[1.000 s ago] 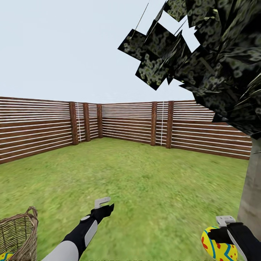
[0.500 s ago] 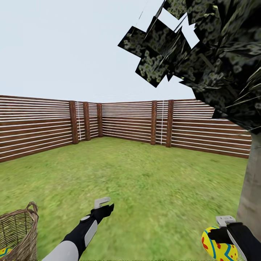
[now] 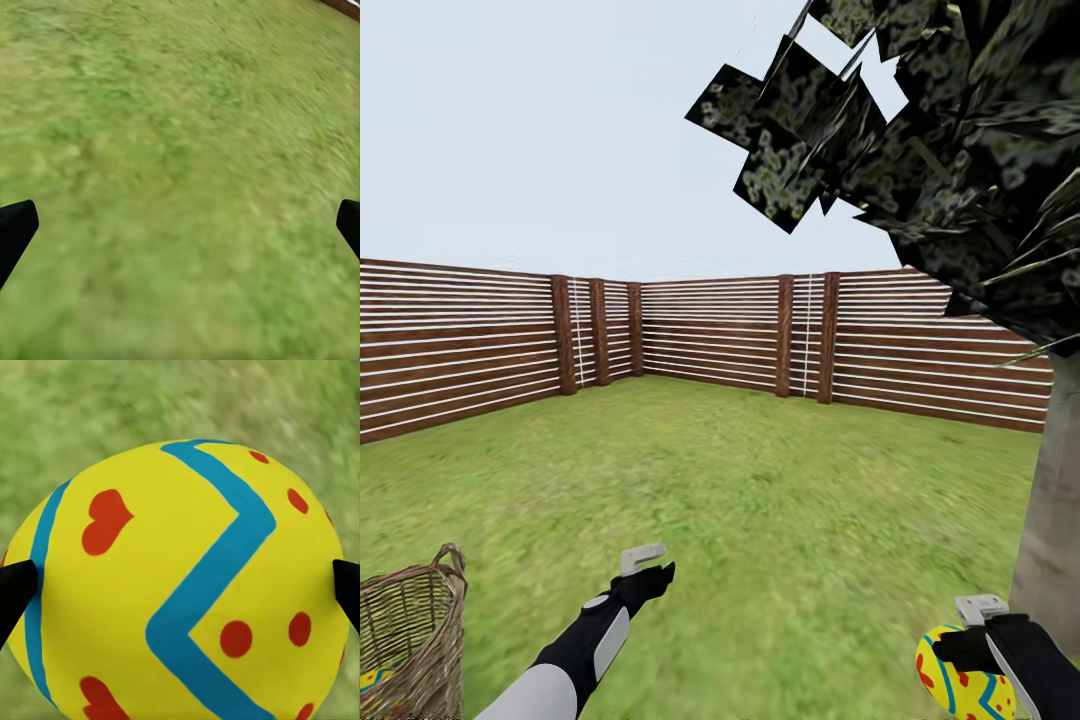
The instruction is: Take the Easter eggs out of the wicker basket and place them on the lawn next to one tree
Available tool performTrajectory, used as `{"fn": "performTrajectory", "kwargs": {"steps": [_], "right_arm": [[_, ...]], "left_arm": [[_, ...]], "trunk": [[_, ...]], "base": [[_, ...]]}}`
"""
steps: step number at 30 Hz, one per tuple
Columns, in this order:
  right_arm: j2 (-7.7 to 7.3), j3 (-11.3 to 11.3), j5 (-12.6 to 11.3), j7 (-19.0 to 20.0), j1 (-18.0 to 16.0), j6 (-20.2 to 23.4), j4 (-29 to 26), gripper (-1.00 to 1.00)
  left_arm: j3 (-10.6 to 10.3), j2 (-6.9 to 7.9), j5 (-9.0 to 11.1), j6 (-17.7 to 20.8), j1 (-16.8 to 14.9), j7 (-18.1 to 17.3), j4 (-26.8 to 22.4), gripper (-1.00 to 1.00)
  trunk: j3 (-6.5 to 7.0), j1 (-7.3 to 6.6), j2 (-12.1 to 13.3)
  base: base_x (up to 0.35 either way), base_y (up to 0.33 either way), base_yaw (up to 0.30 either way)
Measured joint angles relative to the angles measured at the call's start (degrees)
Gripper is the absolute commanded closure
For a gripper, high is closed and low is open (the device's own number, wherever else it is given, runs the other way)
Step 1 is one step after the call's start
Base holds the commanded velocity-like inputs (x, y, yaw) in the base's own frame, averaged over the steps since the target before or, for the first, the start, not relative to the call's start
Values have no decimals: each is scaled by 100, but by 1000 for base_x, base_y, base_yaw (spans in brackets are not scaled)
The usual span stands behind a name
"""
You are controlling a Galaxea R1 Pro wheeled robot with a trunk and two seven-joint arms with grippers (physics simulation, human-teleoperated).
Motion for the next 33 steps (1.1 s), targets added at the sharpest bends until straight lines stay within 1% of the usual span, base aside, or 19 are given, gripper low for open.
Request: {"fn": "performTrajectory", "kwargs": {"steps": [3,33], "right_arm": [[-1,0,0,0,0,0,-2,100],[-3,0,2,0,0,0,-1,100]], "left_arm": [[4,0,0,0,0,0,0,-100],[-2,0,5,0,-1,9,0,-100]], "trunk": [[-54,66,-120],[-719,144,-162]], "base": [[0,0,0],[0,0,0]]}}
